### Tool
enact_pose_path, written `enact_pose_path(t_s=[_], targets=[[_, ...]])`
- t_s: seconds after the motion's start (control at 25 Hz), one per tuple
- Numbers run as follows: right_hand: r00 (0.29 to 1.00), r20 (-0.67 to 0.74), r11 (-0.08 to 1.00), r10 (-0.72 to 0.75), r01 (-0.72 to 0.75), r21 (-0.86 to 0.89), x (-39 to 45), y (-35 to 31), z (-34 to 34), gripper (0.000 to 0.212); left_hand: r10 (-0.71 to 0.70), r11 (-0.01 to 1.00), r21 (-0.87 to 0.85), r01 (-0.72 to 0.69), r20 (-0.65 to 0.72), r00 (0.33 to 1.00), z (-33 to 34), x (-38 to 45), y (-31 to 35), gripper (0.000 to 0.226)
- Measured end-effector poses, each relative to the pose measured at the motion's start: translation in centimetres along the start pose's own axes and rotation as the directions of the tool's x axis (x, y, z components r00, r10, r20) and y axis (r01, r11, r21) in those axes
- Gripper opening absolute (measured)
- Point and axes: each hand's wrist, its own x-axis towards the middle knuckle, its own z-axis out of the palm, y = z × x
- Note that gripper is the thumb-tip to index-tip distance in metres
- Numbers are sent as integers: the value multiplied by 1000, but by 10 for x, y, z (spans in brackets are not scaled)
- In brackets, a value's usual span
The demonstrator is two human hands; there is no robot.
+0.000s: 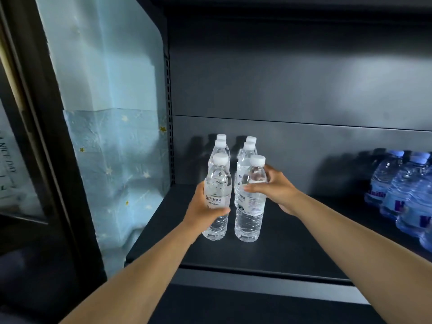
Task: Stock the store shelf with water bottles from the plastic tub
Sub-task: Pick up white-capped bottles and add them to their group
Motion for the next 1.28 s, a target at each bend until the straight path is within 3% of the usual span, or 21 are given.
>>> enact_pose_path(t_s=[0.08, 0.16, 0.24, 0.32, 0.44, 0.6, 0.84, 1.0, 1.28], targets=[[998, 61, 992, 15, -22, 123, -1, 4, 1, 76, -12, 999, 39, 13, -9, 1000, 4, -10, -20, 65], [999, -11, 993, 40, -39, 111, -11, 15, 16, 91, 4, 1000, 25, -2, -70, 998, 9, -9, -31, 61], [975, -214, 995, 64, -46, 90, -24, 33, 40, 77, 32, 999, 3, -32, -125, 992, 14, -4, -38, 60], [935, -350, 979, 64, 8, 201, -33, 53, 53, 63, 65, 998, 5, -65, -183, 981, 20, -2, -47, 62], [952, -299, 928, 58, 59, 368, -36, 80, 58, 52, 66, 997, -20, -72, -216, 974, 27, -5, -59, 66], [966, -257, 975, 33, 25, 220, -28, 103, 63, 72, 53, 997, -38, -61, -191, 980, 30, 4, -67, 68], [964, -261, 965, 55, 16, 260, -19, 111, 59, 54, 73, 995, 78, -59, -192, 979, 34, 12, -70, 67], [962, -267, 993, 61, -31, 113, -15, 113, 60, 66, 61, 988, 153, -29, -210, 976, 36, 20, -75, 73], [940, -337, 999, 48, -46, 15, -9, 111, 66, 64, 63, 983, 182, -27, -195, 979, 36, 25, -82, 79]])
